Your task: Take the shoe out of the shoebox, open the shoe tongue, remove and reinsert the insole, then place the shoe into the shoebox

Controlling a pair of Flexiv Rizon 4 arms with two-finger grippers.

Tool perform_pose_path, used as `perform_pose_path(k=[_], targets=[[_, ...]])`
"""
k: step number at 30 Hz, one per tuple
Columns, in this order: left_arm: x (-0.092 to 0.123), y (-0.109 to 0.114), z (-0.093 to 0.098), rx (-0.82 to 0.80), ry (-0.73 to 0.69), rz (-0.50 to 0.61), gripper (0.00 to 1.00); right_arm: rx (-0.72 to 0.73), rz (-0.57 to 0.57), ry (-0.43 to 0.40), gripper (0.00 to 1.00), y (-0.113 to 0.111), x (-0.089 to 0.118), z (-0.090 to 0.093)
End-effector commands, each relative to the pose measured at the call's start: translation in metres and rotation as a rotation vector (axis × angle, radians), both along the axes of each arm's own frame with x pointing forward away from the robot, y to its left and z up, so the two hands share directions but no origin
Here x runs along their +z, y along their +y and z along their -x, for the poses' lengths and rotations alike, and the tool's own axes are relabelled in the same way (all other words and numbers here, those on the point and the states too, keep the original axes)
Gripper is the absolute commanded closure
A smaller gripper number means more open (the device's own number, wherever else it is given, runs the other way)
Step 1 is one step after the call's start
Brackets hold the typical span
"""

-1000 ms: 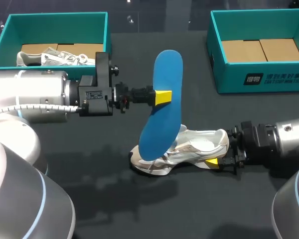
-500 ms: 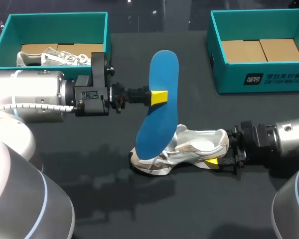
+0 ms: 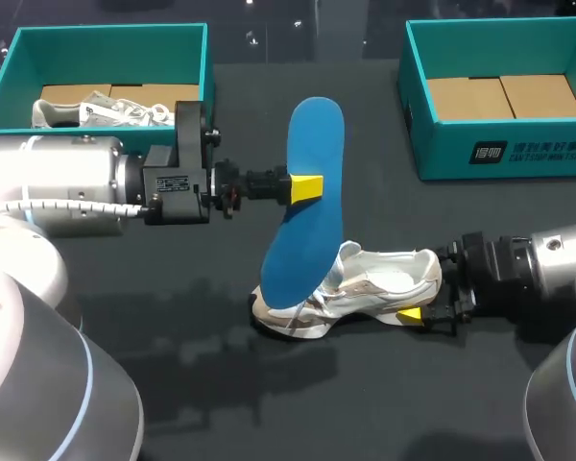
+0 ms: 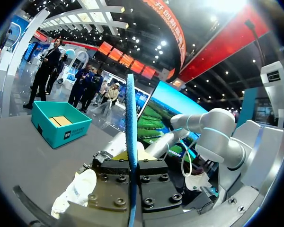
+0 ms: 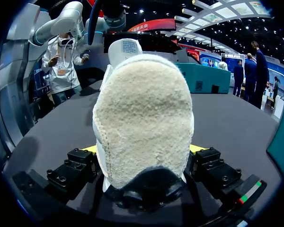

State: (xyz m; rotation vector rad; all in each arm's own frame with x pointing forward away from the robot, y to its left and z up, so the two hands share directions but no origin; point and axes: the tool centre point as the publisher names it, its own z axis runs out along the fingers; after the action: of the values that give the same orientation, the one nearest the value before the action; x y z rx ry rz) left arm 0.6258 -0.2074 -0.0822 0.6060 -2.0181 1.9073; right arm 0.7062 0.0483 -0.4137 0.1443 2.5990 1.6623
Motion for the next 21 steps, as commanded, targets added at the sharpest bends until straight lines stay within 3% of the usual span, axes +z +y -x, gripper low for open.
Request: perform_pose_path(k=[1,8,13,21], targets=[[-0.001,-0.001,0.000,0.001,-0.001,0.002,1.00,-0.012,0.106,0.018,0.00,0.000,0.009,0.002],[-0.001,-0.001,0.000,0.001,-0.001,0.002,1.00,-0.033,0.275,0.033,0.00,-0.006,0.015,0.002],[-0.001,-0.001,0.000,0.001,-0.001,0.002,1.00,-0.099,0.518,0.007,0.00,-0.013,0.030,0.004],[-0.001,-0.001,0.000,0.001,-0.001,0.002,1.00,-0.099,0.518,0.007,0.00,-0.013,0.030,0.004]])
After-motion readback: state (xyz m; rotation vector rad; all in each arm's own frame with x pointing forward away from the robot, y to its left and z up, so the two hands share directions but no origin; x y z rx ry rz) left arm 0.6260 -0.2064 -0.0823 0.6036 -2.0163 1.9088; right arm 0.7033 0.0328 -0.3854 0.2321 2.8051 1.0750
